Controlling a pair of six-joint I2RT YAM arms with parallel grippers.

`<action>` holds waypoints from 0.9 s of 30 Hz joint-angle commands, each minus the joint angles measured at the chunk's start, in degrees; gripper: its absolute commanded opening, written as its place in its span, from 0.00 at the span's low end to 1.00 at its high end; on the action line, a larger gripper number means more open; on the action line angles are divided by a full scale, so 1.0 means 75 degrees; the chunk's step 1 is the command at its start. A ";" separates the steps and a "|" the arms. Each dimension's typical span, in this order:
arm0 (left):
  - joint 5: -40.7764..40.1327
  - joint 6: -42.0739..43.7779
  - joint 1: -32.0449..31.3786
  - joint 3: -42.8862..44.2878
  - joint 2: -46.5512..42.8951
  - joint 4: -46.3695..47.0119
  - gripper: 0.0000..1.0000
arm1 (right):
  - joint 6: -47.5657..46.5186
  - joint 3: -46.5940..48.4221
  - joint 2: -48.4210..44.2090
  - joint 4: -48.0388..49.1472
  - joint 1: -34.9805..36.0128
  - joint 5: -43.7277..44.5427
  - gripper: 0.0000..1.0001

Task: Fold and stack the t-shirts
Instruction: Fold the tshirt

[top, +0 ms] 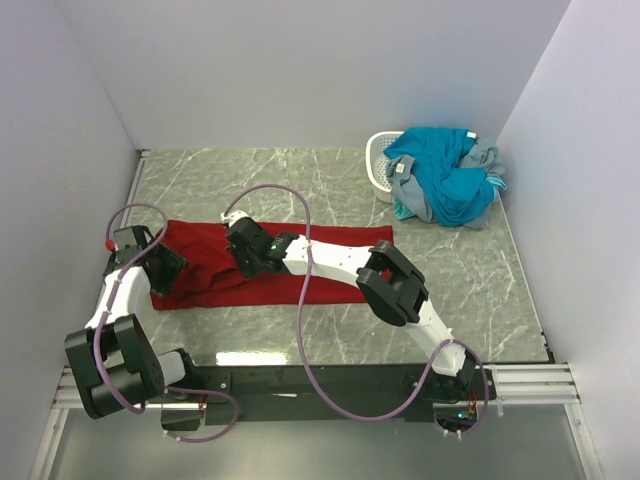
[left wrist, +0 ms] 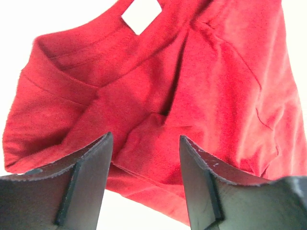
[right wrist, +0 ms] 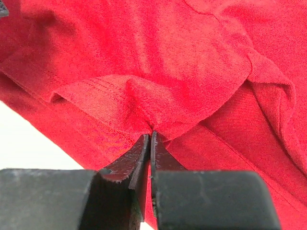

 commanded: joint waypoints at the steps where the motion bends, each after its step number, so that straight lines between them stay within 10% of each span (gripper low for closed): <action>1: -0.0146 0.0105 -0.0270 0.0021 -0.0210 0.0234 0.62 | 0.0053 -0.0080 -0.0519 -0.0200 -0.0005 0.0177 0.09; 13: -0.1026 -0.0246 -0.0963 0.0127 -0.0117 -0.0340 0.60 | 0.0135 -0.0924 -0.1714 -0.0388 -0.0017 0.0471 0.36; 27: -0.1343 -0.0317 -0.1010 0.0174 -0.0058 -0.0481 0.59 | 0.0217 0.0904 -0.0157 -0.1020 -0.0240 -0.0959 0.44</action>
